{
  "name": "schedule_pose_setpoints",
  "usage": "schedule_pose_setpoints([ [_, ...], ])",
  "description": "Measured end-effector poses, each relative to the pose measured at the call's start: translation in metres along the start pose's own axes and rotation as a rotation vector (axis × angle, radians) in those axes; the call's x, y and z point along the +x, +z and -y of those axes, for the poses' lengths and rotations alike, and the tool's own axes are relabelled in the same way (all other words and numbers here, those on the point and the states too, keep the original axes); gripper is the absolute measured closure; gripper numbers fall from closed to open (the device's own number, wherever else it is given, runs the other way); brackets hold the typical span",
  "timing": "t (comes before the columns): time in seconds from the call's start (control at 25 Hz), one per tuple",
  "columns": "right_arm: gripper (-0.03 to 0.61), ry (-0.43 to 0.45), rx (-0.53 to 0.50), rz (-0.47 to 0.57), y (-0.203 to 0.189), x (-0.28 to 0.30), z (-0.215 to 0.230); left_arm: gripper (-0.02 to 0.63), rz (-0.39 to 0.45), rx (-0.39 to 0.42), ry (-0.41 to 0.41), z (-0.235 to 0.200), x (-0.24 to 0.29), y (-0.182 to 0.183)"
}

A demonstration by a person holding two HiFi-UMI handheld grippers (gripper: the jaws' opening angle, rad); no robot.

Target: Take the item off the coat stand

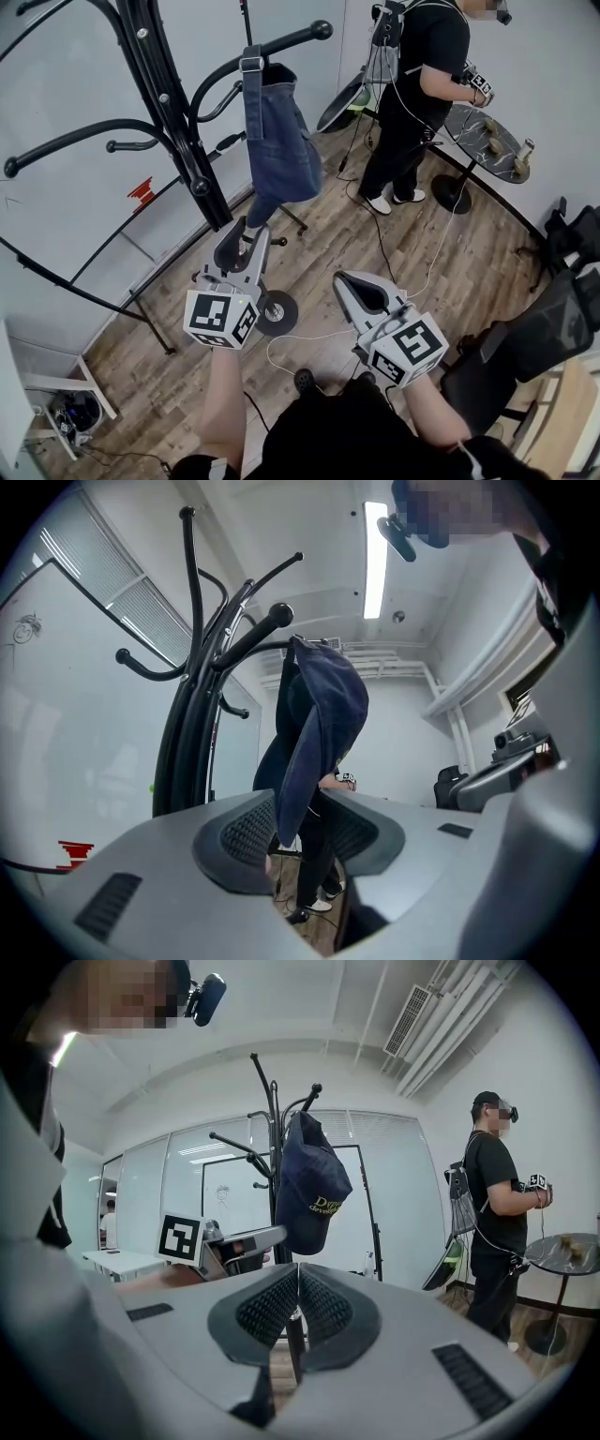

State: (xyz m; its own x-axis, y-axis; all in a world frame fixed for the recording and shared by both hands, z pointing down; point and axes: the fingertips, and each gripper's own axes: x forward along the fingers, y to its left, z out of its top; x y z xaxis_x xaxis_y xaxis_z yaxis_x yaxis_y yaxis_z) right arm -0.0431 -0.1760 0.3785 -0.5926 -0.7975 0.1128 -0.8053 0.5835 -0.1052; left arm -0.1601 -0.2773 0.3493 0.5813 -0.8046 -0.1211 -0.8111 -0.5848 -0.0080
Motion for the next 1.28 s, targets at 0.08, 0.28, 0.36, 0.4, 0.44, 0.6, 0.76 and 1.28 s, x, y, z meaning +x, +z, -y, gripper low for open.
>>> schedule_pose_setpoints([
  [0.08, 0.548, -0.002, -0.001, 0.001, 0.0, 0.0, 0.0, 0.456, -0.003, 0.002, -0.004, 0.001, 0.001, -0.001],
  [0.28, 0.548, 0.0, -0.003, 0.001, 0.0, 0.0, -0.001, 0.485, -0.013, -0.008, 0.001, -0.001, 0.002, -0.006],
  [0.36, 0.548, -0.002, 0.0, 0.001, -0.001, 0.0, 0.0, 0.513, -0.016, -0.006, -0.005, 0.0, 0.003, -0.007],
  [0.4, 0.548, -0.003, 0.001, 0.002, -0.001, 0.001, 0.0, 0.519, -0.017, -0.004, -0.01, 0.001, 0.003, -0.008],
  [0.44, 0.548, -0.005, 0.002, 0.002, -0.001, 0.001, 0.001, 0.523, -0.017, 0.0, -0.016, 0.002, 0.004, -0.008],
  [0.6, 0.548, -0.011, 0.007, 0.002, -0.004, 0.003, 0.003, 0.538, -0.018, 0.021, -0.038, 0.007, 0.005, -0.01],
  [0.76, 0.548, -0.014, 0.008, 0.004, -0.005, 0.003, 0.004, 0.555, -0.019, 0.067, -0.071, 0.016, 0.007, -0.011],
  [1.28, 0.548, -0.029, 0.019, 0.025, -0.003, 0.005, 0.014, 0.581, -0.046, 0.138, -0.144, 0.034, 0.009, -0.01],
])
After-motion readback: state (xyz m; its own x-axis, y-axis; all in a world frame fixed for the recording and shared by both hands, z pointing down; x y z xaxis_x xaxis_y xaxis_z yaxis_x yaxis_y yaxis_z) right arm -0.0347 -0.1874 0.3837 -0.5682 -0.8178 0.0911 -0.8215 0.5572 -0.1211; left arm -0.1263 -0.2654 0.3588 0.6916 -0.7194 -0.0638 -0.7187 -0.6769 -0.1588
